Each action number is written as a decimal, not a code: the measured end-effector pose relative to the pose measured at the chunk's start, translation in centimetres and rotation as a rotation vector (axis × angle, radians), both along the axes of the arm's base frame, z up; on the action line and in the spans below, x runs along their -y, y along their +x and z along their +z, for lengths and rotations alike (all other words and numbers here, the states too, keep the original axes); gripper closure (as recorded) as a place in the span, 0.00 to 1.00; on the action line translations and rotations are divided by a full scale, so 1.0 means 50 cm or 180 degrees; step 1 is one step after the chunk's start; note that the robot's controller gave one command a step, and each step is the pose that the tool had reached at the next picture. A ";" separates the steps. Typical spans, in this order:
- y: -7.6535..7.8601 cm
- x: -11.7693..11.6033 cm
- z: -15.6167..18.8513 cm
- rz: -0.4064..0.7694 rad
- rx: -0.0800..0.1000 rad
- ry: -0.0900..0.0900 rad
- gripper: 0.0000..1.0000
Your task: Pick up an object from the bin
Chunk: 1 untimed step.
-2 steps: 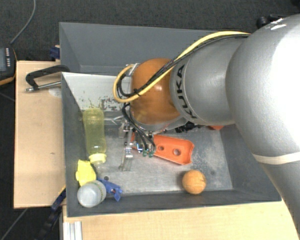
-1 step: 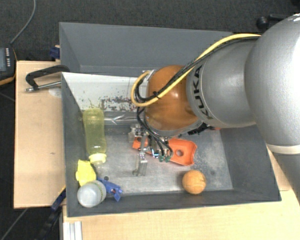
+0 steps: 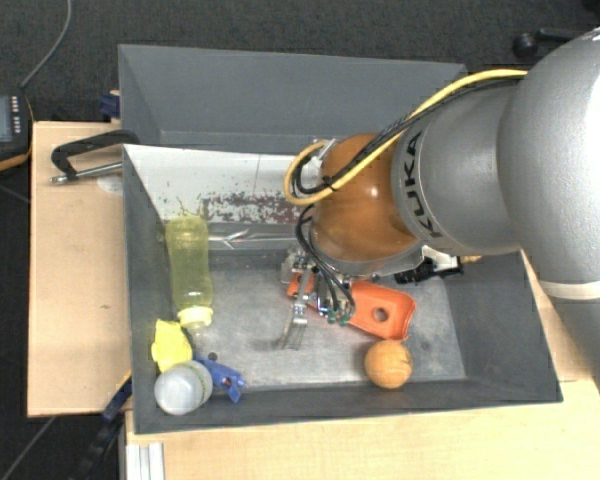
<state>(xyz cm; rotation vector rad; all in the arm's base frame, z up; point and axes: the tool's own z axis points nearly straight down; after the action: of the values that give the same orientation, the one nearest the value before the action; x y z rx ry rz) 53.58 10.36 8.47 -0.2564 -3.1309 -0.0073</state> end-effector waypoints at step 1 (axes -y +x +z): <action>0.006 0.073 0.022 -0.0022 0.0018 0.0004 0.00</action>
Offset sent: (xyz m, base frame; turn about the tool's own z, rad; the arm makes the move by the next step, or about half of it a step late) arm 0.0313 -0.0674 -0.0060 -0.0432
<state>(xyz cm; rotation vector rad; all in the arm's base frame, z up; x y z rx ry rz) 53.87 6.72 9.56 -0.2677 -3.1356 -0.0101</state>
